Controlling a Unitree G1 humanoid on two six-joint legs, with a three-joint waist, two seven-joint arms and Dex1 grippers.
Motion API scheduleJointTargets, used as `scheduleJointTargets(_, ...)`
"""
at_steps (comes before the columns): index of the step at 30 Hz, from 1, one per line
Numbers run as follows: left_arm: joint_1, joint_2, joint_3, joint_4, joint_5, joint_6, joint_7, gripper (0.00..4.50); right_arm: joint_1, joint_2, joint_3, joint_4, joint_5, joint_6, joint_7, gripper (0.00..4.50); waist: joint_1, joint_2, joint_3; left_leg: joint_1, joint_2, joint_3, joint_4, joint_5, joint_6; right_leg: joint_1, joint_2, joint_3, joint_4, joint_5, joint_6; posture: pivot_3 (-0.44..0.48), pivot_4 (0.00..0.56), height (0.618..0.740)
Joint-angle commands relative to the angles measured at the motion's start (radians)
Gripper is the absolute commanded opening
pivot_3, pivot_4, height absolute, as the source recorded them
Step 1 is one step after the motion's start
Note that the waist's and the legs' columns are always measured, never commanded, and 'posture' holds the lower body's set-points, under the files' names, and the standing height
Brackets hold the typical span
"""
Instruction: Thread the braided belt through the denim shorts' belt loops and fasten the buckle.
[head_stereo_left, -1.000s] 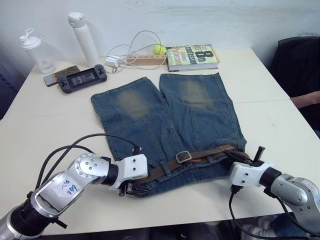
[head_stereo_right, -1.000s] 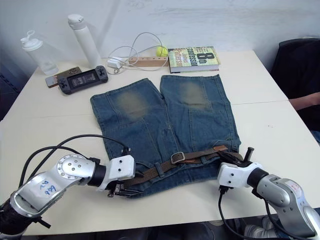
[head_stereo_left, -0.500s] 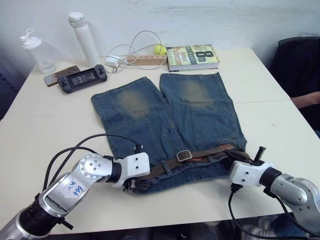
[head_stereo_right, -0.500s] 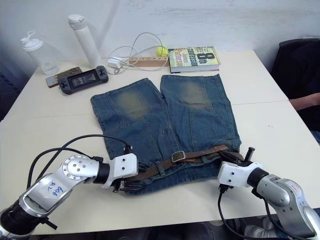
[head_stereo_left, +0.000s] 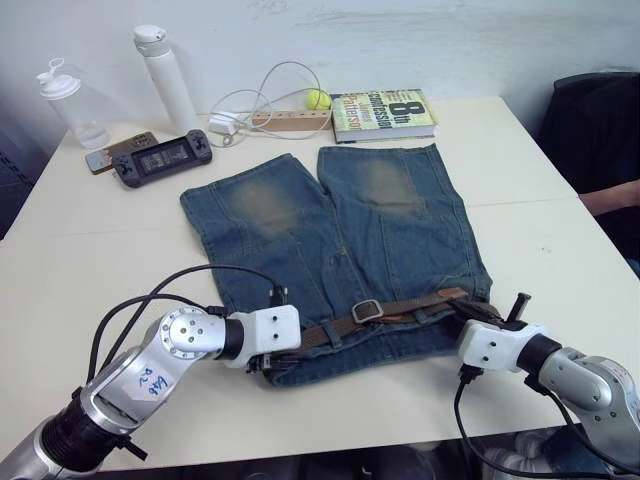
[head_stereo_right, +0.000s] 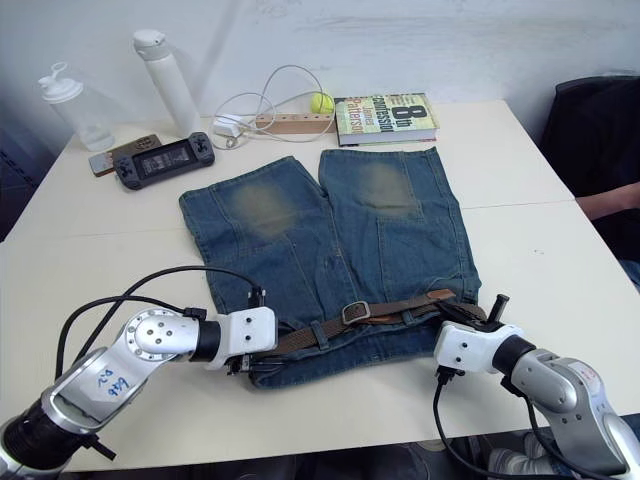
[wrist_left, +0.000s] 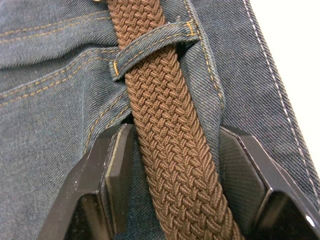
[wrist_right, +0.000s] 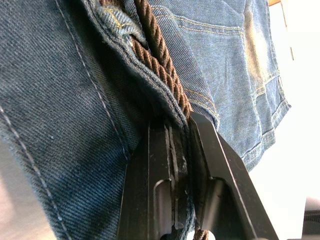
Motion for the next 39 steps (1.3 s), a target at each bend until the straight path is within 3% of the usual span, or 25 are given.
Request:
scheduleJointTargets(1, 0.028, 0.015, -0.018, 0.033, 0.066, -0.034, 0.007, 2.74, -0.023, 0.007, 0.007, -0.051, 0.017, 0.019, 0.014, 0.00, 0.000, 0.000, 0.000, 0.000, 0.000, 0.000, 0.000, 0.000, 0.000, 0.000, 0.000, 0.000, 0.000, 0.000, 0.000, 0.000, 0.150, 0.740)
scheduleJointTargets(2, 0.032, 0.011, -0.018, 0.043, 0.080, -0.043, 0.017, 2.74, -0.028, 0.010, 0.012, -0.058, 0.017, 0.026, 0.016, 0.00, -0.001, 0.000, 0.000, 0.001, 0.000, 0.000, 0.000, 0.000, 0.000, 0.000, 0.000, 0.001, 0.000, 0.000, 0.000, 0.000, 0.150, 0.740)
scheduleJointTargets(5, 0.025, -0.010, -0.009, 0.093, 0.119, -0.071, 0.049, 1.92, -0.046, 0.023, 0.028, -0.073, 0.013, 0.047, 0.020, 0.00, -0.002, 0.000, 0.000, 0.001, 0.001, 0.001, 0.000, 0.000, 0.000, 0.000, 0.001, 0.002, 0.000, 0.000, 0.000, 0.000, 0.150, 0.740)
scheduleJointTargets(8, 0.013, -0.021, 0.004, 0.141, 0.140, -0.104, 0.059, 0.64, -0.053, 0.031, 0.038, -0.083, 0.010, 0.062, 0.023, 0.00, -0.001, 0.000, 0.000, 0.001, 0.001, 0.002, 0.000, 0.000, 0.000, 0.000, 0.002, 0.002, 0.001, 0.000, 0.000, 0.000, 0.150, 0.740)
scheduleJointTargets(10, 0.017, -0.022, 0.019, 0.152, 0.136, -0.123, 0.054, 0.04, -0.054, 0.033, 0.040, -0.082, 0.010, 0.066, 0.024, 0.00, -0.001, 0.000, 0.000, 0.002, 0.002, 0.002, 0.000, 0.000, -0.001, 0.000, 0.002, 0.003, 0.001, 0.000, 0.000, 0.000, 0.150, 0.740)
scheduleJointTargets(26, 0.234, 0.069, 0.275, 0.156, 0.113, -0.102, 0.070, 0.03, -0.079, 0.028, 0.073, -0.044, 0.002, 0.070, 0.017, 0.00, -0.028, 0.000, 0.000, 0.002, 0.006, 0.006, -0.001, -0.003, -0.002, -0.002, 0.006, 0.006, 0.001, 0.000, -0.002, 0.000, 0.150, 0.740)
scheduleJointTargets(39, 0.240, -0.010, 0.359, 0.155, 0.010, 0.170, 0.138, 0.03, -0.080, 0.028, 0.082, -0.046, 0.000, 0.084, 0.008, 0.00, -0.027, 0.001, -0.001, 0.004, 0.006, 0.007, -0.001, -0.004, -0.002, -0.001, 0.007, 0.007, 0.001, 0.000, -0.002, 0.000, 0.150, 0.740)
